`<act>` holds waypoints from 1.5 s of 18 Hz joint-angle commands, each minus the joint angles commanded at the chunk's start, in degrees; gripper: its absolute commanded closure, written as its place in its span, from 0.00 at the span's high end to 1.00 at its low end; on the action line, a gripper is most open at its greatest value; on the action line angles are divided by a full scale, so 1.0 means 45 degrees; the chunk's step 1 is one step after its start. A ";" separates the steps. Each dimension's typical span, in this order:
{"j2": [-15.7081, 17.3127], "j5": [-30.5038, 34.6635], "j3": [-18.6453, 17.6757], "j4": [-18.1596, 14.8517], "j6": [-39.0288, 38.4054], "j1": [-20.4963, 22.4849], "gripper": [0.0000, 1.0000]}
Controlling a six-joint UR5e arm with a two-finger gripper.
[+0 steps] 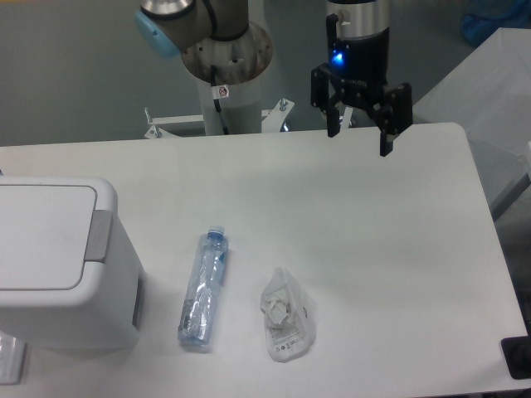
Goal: Open the trash can
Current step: 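Move the open gripper across the table to above the white trash can lid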
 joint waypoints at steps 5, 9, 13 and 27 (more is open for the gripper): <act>0.0098 -0.0020 0.0000 0.0000 -0.0952 -0.0486 1.00; -0.0097 0.0000 0.0156 0.0019 -0.4578 -0.1424 1.00; -0.0546 -0.0565 0.0410 0.0915 -0.8525 -0.2654 1.00; -0.2441 -0.1016 0.1406 0.3262 -1.6678 -0.5625 1.00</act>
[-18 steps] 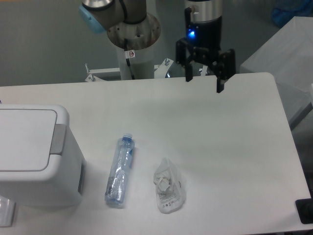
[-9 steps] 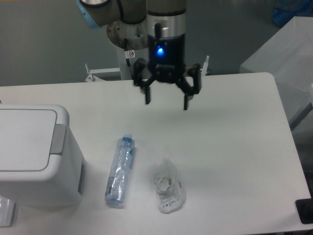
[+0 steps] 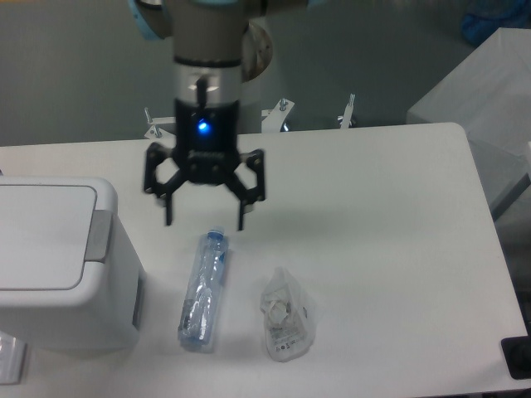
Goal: Open the trash can
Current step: 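Move the open gripper across the table to above the white trash can lid, then lower the gripper onto the trash can lid to pop it open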
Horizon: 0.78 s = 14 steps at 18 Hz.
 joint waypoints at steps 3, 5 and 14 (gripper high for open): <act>-0.0078 0.0000 -0.0019 0.0000 -0.0060 -0.0254 1.00; -0.0078 0.0000 -0.0019 0.0000 -0.0080 -0.0371 1.00; -0.0156 0.0000 -0.0254 -0.0020 -0.0529 -0.0743 1.00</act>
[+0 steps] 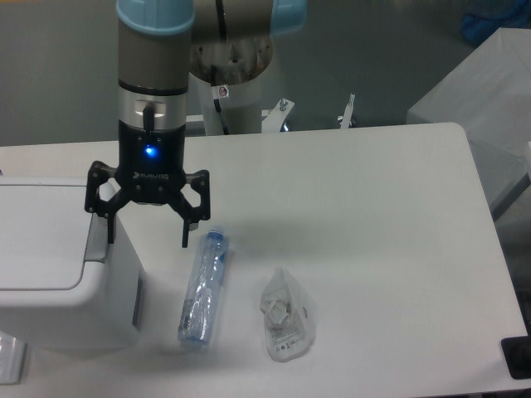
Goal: Open the trash can
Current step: 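Lower the gripper onto the trash can lid to pop it open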
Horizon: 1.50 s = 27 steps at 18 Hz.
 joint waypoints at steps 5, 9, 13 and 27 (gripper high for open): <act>-0.0098 0.0000 -0.0020 0.0000 0.0000 -0.0020 1.00; -0.0215 0.0039 -0.0020 0.0000 0.0000 -0.0156 1.00; -0.0235 0.0020 -0.0039 0.0000 0.0000 -0.0176 1.00; -0.0215 0.0059 0.0291 0.0020 0.0156 -0.0156 1.00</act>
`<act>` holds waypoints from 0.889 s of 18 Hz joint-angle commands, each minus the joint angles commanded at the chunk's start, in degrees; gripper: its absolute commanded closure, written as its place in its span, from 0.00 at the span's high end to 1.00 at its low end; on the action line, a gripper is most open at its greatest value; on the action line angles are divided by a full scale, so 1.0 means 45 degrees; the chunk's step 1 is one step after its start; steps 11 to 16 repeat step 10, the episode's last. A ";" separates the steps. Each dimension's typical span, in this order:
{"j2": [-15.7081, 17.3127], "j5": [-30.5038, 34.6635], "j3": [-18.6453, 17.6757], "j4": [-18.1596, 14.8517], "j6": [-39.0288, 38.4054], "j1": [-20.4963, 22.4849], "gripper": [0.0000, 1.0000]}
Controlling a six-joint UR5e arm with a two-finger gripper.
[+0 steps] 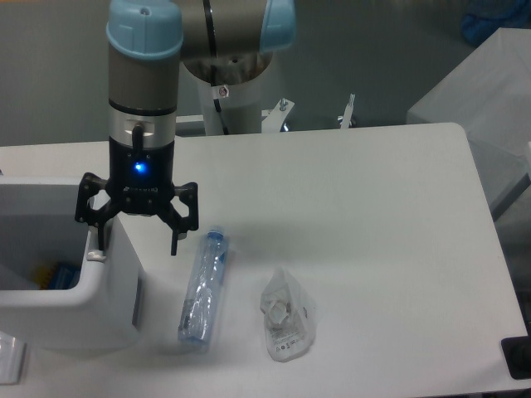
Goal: Open the trash can
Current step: 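Lower the gripper onto the trash can lid to pop it open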
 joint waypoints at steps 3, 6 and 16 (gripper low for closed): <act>-0.0078 0.0427 0.0937 0.0039 0.0097 0.0253 1.00; -0.0097 0.2065 0.1330 -0.0331 0.1536 0.0546 1.00; -0.0078 0.2754 0.1213 -0.1074 0.3280 0.0936 1.00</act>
